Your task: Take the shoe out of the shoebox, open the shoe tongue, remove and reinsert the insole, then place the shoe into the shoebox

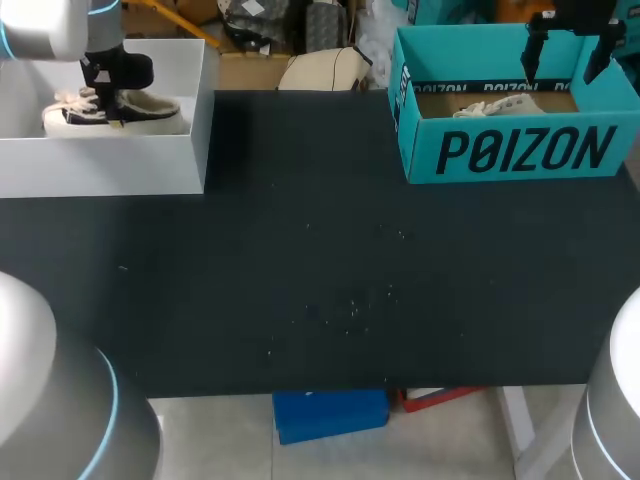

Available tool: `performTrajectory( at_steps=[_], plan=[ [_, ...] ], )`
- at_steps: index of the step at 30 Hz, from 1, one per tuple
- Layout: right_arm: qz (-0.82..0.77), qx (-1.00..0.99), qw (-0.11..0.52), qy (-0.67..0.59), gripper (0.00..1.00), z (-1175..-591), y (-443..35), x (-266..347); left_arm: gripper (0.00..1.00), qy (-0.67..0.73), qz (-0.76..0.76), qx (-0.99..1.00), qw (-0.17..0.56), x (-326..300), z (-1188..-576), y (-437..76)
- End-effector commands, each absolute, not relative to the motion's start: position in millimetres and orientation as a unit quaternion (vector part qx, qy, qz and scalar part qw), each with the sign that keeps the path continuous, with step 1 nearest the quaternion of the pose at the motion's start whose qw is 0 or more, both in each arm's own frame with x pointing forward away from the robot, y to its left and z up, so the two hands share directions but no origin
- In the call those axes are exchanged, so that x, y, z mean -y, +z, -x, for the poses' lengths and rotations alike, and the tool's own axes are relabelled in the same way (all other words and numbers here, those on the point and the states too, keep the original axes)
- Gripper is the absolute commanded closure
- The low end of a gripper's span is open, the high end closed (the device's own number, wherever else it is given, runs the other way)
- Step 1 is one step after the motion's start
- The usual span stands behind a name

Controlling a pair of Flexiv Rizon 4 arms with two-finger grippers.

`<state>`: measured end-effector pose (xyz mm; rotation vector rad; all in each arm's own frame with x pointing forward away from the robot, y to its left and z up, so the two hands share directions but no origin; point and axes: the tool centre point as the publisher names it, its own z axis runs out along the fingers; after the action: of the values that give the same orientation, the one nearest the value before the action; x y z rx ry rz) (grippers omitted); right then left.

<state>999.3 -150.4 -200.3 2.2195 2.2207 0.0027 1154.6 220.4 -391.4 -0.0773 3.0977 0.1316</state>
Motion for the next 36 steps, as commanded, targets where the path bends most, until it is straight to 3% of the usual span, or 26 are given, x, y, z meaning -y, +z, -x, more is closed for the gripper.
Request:
performTrajectory(
  at_steps=[1, 13, 22, 30, 36],
  plan=[
    [-0.707, -0.707, 0.001, 0.001, 0.00, -1000, -200, 150, 1.00, 0.052, 0.016, -0.998, 0.038, -218, -1132, -349],
    [-0.707, -0.707, 0.001, 0.001, 0.00, -1000, -200, 150, 1.00, 0.098, 0.028, -0.986, 0.135, -166, -1086, -209],
    [-0.707, -0.707, 0.001, 0.001, 0.00, -1000, -200, 150, 1.00, 0.116, 0.042, -0.968, 0.219, -52, -1020, -119],
    [-0.707, -0.707, 0.001, 0.001, 0.00, -1000, -200, 150, 1.00, 0.109, 0.040, -0.964, 0.240, 49, -965, -111],
    [-0.707, -0.707, 0.001, 0.001, 0.00, -1000, -200, 150, 1.00, 0.082, 0.085, -0.960, 0.253, 92, -935, -126]
  ],
)
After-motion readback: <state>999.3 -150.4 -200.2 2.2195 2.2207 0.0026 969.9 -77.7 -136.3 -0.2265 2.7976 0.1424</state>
